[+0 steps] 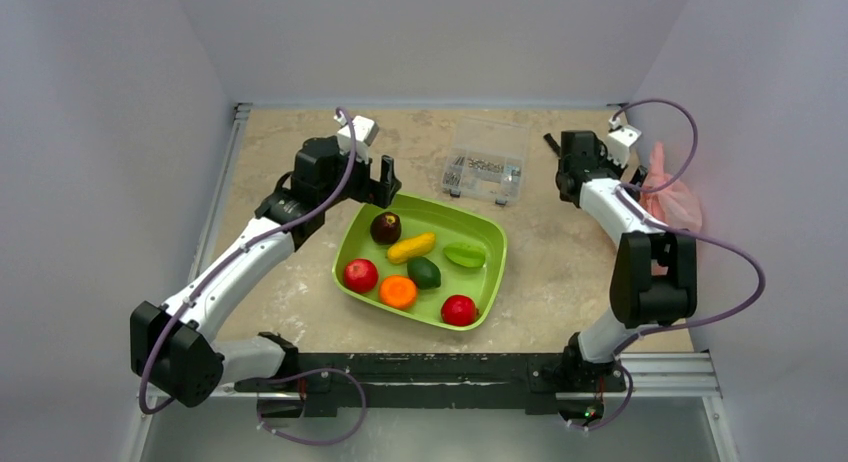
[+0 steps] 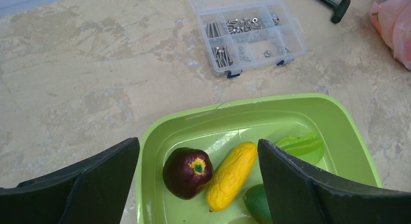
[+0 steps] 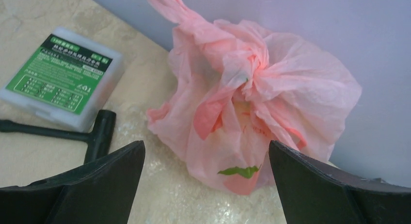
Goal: Take the fake fruits out of the plastic bag
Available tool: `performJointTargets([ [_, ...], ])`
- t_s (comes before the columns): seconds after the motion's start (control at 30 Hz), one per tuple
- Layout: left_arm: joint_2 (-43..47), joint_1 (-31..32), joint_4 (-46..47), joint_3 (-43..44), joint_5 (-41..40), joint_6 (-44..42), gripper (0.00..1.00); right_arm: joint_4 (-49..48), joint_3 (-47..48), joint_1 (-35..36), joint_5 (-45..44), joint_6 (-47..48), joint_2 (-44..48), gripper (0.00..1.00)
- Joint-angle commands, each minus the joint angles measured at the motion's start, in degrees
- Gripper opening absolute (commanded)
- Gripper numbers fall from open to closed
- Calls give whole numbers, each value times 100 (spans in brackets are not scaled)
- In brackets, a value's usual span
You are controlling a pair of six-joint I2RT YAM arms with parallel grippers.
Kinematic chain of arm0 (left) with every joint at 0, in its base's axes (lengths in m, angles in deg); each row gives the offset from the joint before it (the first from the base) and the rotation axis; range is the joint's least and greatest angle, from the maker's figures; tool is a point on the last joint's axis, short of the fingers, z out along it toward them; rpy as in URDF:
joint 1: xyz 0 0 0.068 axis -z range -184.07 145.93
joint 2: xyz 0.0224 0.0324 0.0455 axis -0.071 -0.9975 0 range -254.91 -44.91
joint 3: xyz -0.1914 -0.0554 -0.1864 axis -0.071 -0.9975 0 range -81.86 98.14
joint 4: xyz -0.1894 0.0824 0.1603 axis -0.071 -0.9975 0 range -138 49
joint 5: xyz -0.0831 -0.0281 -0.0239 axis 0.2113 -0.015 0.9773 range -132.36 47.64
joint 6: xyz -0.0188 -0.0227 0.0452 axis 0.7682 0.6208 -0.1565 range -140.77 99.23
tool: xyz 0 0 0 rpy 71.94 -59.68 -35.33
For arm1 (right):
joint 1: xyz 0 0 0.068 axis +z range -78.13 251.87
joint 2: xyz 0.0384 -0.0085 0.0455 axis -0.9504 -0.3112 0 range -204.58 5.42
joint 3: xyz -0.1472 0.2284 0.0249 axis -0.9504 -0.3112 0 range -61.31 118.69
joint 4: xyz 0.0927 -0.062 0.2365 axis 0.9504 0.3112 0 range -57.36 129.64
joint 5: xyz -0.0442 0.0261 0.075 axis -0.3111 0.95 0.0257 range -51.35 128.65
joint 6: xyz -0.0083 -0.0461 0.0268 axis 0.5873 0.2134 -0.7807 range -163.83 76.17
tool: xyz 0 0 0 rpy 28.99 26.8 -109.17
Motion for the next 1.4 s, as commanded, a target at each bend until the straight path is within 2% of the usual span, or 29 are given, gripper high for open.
performJointTargets([
  [0.0, -104, 52, -63, 375, 130, -57, 91, 379, 742, -234, -288, -20, -304, 99],
  [0.13, -168, 57, -50, 429, 310, 117, 90, 844, 1336, -393, -507, 3, -696, 99],
  [0.33, -277, 78, -62, 483, 658, 362, 88, 933, 1870, -666, -543, 483, -971, 99],
  [0.47, -329, 205, -106, 487, 593, 322, 87, 1206, 2261, -841, -590, 582, -1148, 99],
  [0.7, -439, 258, -165, 559, 722, 469, 86, 790, 1791, -1105, -371, 844, -1057, 99],
  [0.83, -449, 336, -242, 549, 661, 389, 86, 859, 1710, -1226, 155, 590, -1106, 99],
  [1.07, -586, 628, -371, 614, 564, 151, 86, 974, 1573, -1238, 381, 266, -1117, 99],
  [1.27, -754, 673, -566, 800, 715, 252, 84, 1214, 1457, -1261, 449, -367, -1095, 90],
  [1.37, -751, 672, -566, 816, 708, 258, 84, 1269, 1352, -1263, 461, -529, -987, 80],
])
